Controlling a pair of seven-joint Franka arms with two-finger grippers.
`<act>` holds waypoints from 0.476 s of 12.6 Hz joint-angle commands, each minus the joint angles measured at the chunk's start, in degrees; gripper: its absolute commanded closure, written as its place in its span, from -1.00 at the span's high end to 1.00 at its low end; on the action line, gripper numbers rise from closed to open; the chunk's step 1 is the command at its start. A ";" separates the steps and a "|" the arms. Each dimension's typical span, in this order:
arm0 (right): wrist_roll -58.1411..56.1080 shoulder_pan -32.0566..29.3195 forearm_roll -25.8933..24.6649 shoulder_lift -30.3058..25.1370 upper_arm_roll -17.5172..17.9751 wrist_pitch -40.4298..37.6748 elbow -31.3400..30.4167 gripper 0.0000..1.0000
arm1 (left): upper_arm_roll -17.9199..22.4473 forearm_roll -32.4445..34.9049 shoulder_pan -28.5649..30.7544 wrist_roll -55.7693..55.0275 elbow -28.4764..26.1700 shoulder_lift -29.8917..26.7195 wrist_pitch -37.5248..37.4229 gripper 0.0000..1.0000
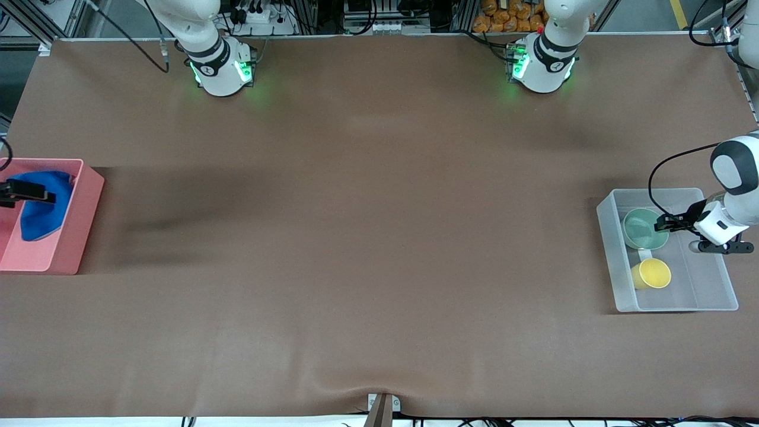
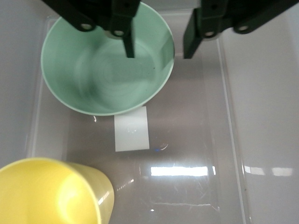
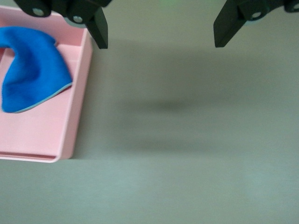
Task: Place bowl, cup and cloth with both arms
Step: 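Open both grippers to release the bowl and the cloth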
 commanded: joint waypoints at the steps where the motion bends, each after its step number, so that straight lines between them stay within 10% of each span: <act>1: 4.88 3.59 0.84 -6.90 -0.66 -3.99 -1.75 1.00 | -0.06 1.11 -1.36 0.64 1.97 -0.66 -0.33 0.75; 2: 5.15 3.86 0.84 -8.84 -0.57 -5.92 -1.83 1.00 | -0.06 1.20 -1.89 0.64 2.24 -0.84 -0.77 1.00; 6: 5.67 6.31 4.78 -11.49 -1.00 -5.94 -1.57 1.00 | -0.24 1.29 -2.33 0.81 6.27 -2.24 -4.97 1.00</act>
